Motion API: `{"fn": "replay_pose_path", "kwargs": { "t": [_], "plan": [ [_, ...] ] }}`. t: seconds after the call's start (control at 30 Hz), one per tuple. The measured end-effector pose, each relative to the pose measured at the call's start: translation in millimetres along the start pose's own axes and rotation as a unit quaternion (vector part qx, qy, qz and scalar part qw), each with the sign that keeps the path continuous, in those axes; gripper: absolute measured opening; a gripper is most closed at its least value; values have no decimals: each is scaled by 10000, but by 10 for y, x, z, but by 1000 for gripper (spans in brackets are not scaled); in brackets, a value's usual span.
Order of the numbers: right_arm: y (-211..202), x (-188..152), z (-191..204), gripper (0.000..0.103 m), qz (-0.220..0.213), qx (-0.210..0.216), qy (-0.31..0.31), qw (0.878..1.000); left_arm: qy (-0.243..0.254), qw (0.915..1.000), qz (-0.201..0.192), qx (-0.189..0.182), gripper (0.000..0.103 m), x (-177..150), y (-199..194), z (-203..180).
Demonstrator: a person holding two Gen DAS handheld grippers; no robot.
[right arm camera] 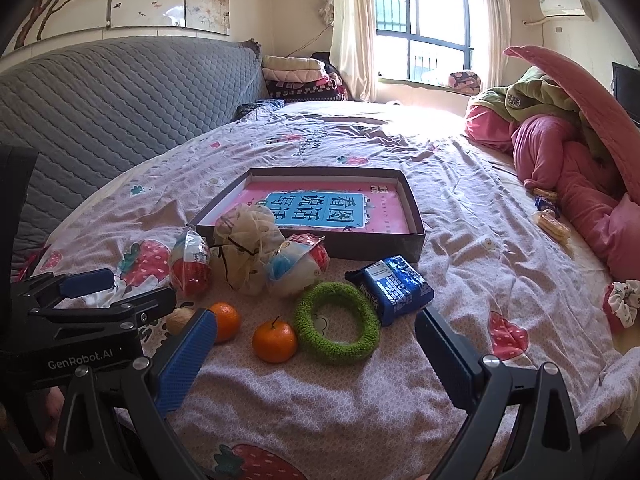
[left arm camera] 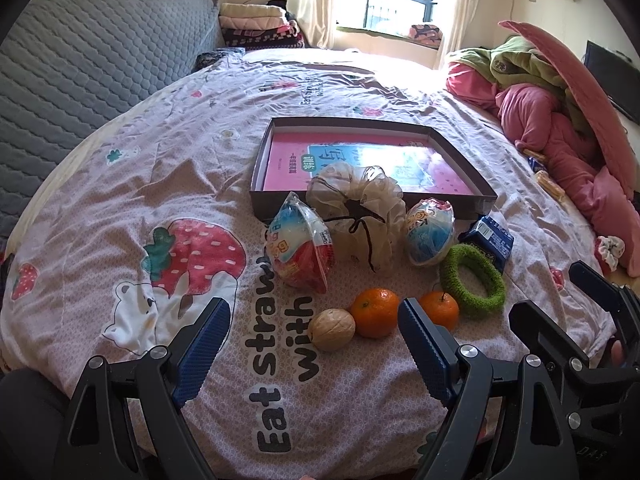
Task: Organize objects
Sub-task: 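Move the left tool toward the walnut while the right tool approaches the orange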
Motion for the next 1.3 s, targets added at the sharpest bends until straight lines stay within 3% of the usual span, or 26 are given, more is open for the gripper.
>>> {"fn": "replay_pose_path", "kwargs": {
  "t": [0.67, 1.0, 1.3],
  "plan": [
    [120, -119, 84, 100, 424, 323, -47, 9986, -15, 9984, 561, -51, 86, -195, 186, 106],
    [250, -250, 111, 100, 860, 481, -10, 9951, -24, 9966, 826, -47, 86, -267, 298, 127],
    [350, -331, 120, 91, 1100, 636, 78, 9919, -58, 9949, 998, -109, 86, -320, 425, 155]
  ]
}}
Point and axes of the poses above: each gripper's, at about its wrist camera, not at the fingertips, and y roughly the way its jaws point, z to its left, x to its top, the point moved 4 cm from there along y, roughly the way its jaws point, and after that the axes turned 5 degrees about -y, right-handed, at the moved point
